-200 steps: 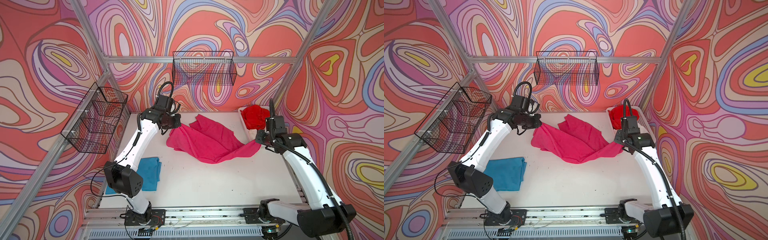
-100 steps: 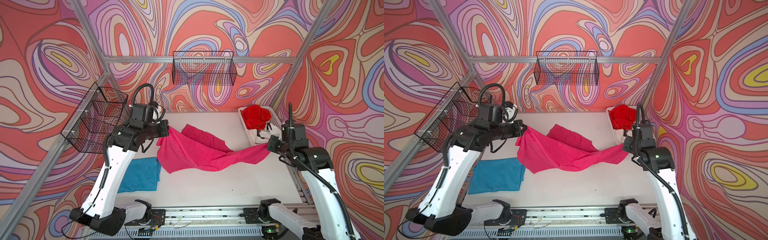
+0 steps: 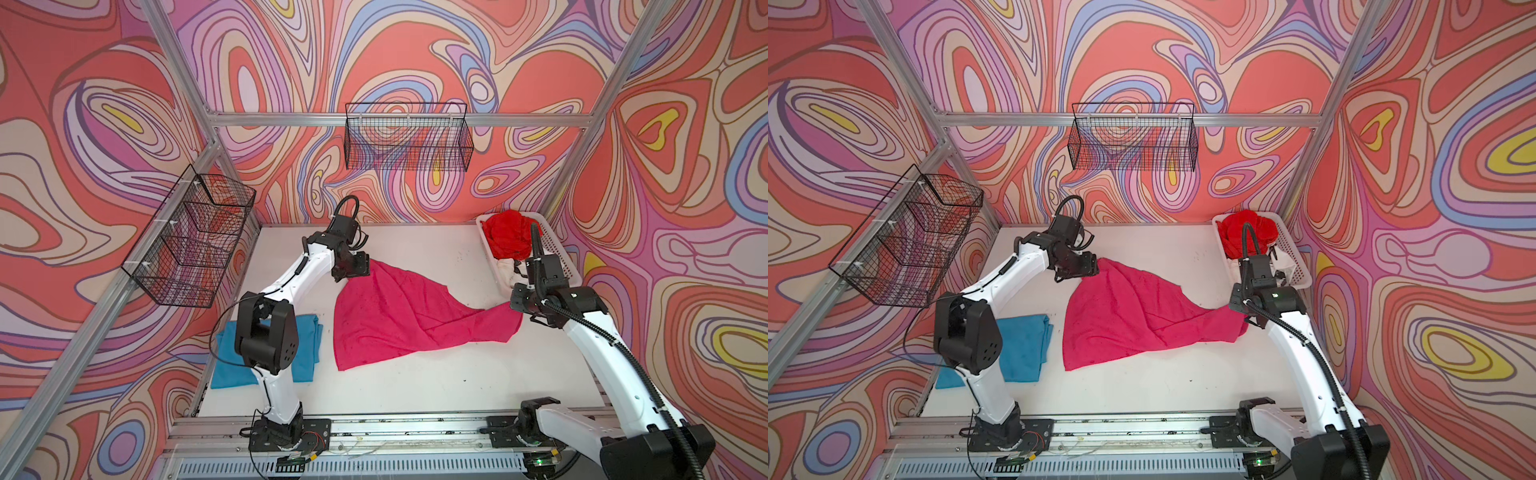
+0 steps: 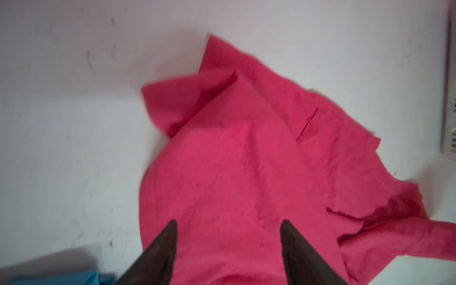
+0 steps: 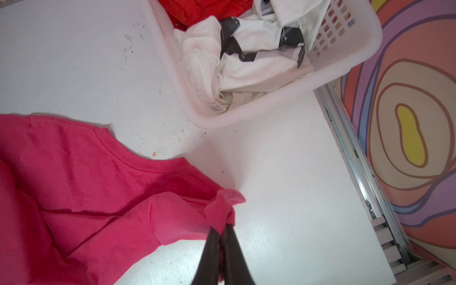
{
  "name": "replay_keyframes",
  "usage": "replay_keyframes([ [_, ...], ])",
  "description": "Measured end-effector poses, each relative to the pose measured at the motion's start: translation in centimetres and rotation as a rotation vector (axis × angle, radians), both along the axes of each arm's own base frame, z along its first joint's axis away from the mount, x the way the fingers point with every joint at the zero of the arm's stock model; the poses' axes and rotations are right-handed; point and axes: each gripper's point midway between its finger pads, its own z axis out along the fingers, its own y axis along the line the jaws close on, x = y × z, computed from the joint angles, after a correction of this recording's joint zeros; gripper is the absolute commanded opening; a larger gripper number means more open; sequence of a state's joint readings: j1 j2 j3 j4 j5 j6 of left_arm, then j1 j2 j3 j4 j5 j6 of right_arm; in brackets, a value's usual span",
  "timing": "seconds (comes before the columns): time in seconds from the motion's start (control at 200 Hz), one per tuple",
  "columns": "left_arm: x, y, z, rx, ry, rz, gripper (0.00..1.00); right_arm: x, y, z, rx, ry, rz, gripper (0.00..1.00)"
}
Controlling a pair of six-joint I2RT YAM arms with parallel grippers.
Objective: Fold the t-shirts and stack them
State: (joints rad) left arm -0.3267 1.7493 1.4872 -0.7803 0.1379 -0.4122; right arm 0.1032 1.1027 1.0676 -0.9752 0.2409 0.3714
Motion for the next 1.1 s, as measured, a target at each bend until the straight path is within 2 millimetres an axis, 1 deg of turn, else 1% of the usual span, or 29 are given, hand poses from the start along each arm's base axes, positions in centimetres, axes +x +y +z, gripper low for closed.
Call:
replay_keyframes([
  [0.045,-2.4,0.7,0.1,0.004,0.006,0.024,0.8,-0.2,0.1,-0.5,0.006,0.01,0.004,0.0],
  [0.095,-5.4,1.0,0.7,-0.008,-0.001,0.043,0.77,-0.5,0.3,-1.2,0.019,0.024,0.008,0.0],
  [0.16,-9.4,0.9,1.0,-0.042,-0.006,0.066,0.67,-0.9,0.6,-2.0,0.037,0.041,0.014,0.0],
  [0.23,-13.7,0.7,0.3,-0.086,0.016,0.085,0.6,-1.2,1.0,-2.8,0.059,0.058,0.021,0.0],
  [0.255,-15.2,0.7,-0.4,-0.101,0.036,0.096,0.57,-1.3,1.1,-3.1,0.066,0.062,0.025,0.0],
  [0.27,-15.8,0.8,-0.7,-0.107,0.044,0.103,0.56,-1.4,1.2,-3.2,0.07,0.065,0.027,0.0],
  [0.321,-18.3,1.2,-2.7,-0.121,0.099,0.143,0.52,-1.5,1.4,-3.7,0.082,0.076,0.033,0.0],
  [0.381,-20.5,2.0,-5.4,-0.119,0.176,0.197,0.46,-1.7,1.7,-4.3,0.097,0.084,0.039,0.0],
  [0.446,-22.4,2.9,-7.9,-0.102,0.252,0.253,0.44,-1.8,2.0,-4.8,0.111,0.093,0.046,0.0],
  [0.506,-23.3,3.4,-9.3,-0.084,0.293,0.29,0.42,-1.9,2.1,-5.1,0.119,0.099,0.051,0.0],
  [0.546,-23.5,3.6,-9.6,-0.079,0.302,0.303,0.41,-1.9,2.2,-5.1,0.123,0.099,0.053,0.0],
  [0.651,-22.7,3.2,-9.8,-0.095,0.288,0.325,0.4,-1.8,2.4,-5.1,0.131,0.094,0.058,0.0],
  [0.736,-22.2,3.0,-10.5,-0.096,0.285,0.336,0.39,-1.8,2.4,-5.0,0.135,0.09,0.061,0.0],
  [0.871,-22.2,3.5,-11.7,-0.065,0.296,0.353,0.36,-1.7,2.5,-4.9,0.14,0.086,0.063,0.0],
  [1.027,-22.0,3.9,-12.1,-0.039,0.288,0.363,0.36,-1.7,2.6,-4.7,0.143,0.076,0.065,0.0],
  [1.097,-21.9,4.0,-12.3,-0.035,0.279,0.366,0.34,-1.8,2.6,-4.6,0.146,0.07,0.064,0.0],
])
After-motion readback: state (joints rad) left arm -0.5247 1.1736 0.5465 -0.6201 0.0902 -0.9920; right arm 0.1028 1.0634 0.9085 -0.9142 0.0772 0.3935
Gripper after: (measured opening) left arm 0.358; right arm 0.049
